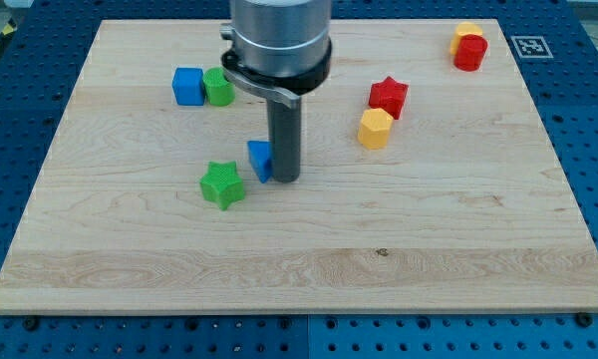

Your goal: Move blue triangle to the blue cube

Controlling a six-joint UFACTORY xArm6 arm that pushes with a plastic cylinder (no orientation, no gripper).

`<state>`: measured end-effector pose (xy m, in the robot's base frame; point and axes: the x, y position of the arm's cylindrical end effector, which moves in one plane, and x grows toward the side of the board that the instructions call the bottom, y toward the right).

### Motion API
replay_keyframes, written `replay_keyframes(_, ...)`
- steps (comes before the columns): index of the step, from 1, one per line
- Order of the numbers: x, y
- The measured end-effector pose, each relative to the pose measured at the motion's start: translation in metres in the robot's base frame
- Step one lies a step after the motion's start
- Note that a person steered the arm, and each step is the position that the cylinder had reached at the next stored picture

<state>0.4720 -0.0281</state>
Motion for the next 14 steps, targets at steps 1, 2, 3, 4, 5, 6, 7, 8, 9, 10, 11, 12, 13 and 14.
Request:
replay_keyframes(1, -0.013, -0.024)
replay_keyframes(2, -0.023, -0.045)
replay_keyframes(3, -0.027, -0.068)
replay_keyframes(4, -0.027, -0.096)
replay_keyframes(5, -0.031, -0.121)
replay_keyframes(6, -0.034, -0.125)
replay_keyframes(7, -0.034, -0.115)
replay_keyframes(8, -0.034, -0.096)
replay_keyframes(9, -0.037, -0.096)
replay_keyframes(10, -0.047, -0.101)
replay_keyframes(11, -0.062, -0.110)
replay_keyframes(12, -0.070, -0.125)
replay_keyframes(13, -0.070, -0.144)
replay_keyframes(14, -0.070, -0.163)
